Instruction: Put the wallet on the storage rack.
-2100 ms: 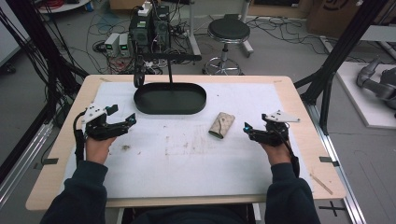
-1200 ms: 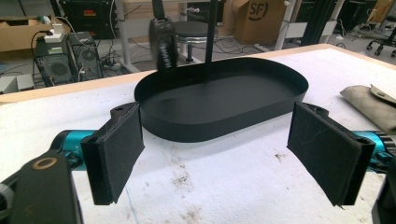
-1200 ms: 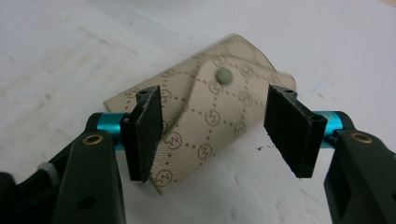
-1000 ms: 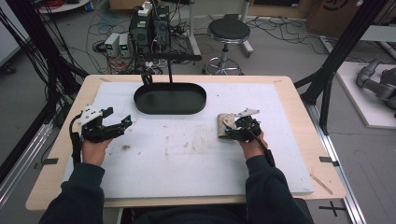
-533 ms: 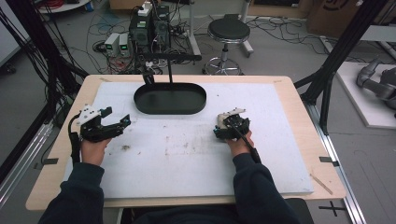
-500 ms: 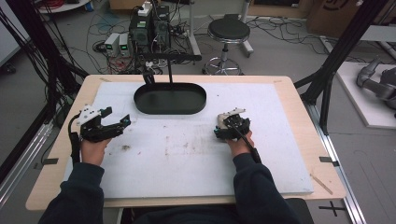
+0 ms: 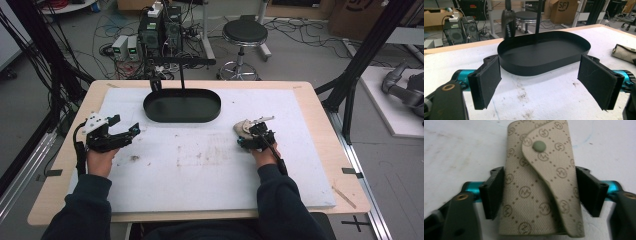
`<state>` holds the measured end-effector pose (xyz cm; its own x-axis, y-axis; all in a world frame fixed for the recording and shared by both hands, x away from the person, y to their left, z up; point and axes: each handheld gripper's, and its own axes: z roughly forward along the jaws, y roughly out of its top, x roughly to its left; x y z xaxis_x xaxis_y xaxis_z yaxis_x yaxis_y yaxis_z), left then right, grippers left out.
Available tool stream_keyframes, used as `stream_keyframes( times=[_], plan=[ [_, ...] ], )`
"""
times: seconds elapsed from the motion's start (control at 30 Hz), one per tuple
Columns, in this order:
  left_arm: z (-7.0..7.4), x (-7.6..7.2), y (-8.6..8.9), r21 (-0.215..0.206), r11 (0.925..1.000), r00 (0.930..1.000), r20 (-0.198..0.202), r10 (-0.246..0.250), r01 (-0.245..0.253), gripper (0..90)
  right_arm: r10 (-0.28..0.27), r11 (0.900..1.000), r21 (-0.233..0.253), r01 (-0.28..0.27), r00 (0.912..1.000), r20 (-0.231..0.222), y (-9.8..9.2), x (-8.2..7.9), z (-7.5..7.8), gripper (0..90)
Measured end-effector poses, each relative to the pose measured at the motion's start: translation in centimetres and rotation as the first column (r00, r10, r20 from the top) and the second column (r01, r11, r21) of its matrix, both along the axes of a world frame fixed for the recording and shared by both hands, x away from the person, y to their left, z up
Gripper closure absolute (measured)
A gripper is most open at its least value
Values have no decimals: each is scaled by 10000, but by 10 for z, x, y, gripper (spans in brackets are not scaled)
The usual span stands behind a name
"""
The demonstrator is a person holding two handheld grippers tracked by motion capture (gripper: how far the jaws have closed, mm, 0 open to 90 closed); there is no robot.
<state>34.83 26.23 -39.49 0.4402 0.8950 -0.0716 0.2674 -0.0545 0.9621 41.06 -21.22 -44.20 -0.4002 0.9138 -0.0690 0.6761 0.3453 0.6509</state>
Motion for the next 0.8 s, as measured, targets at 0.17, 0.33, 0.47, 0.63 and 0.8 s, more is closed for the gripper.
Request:
stream_keyframes(
  times=[0.17,0.33,0.47,0.63,0.8],
  plan=[
    [0,0,0,-36,10000,10000,3,-13,13,186,417,9991,96,-416,9991,-65,-3,1,4,395],
    [0,0,1,-9,10000,10000,-21,-16,16,186,1117,9923,497,-1138,9928,423,-3,4,11,419],
    [0,0,1,-9,10000,10000,2,-21,21,187,1875,9788,598,-1960,9744,1238,8,7,22,420],
    [0,0,0,73,10000,10000,-10,-38,38,187,2767,9538,671,-2927,9435,1825,30,21,39,421],
    [0,-1,2,14,10000,10000,55,-25,25,187,3393,9305,656,-3604,9154,2165,56,42,47,424]
  ],
)
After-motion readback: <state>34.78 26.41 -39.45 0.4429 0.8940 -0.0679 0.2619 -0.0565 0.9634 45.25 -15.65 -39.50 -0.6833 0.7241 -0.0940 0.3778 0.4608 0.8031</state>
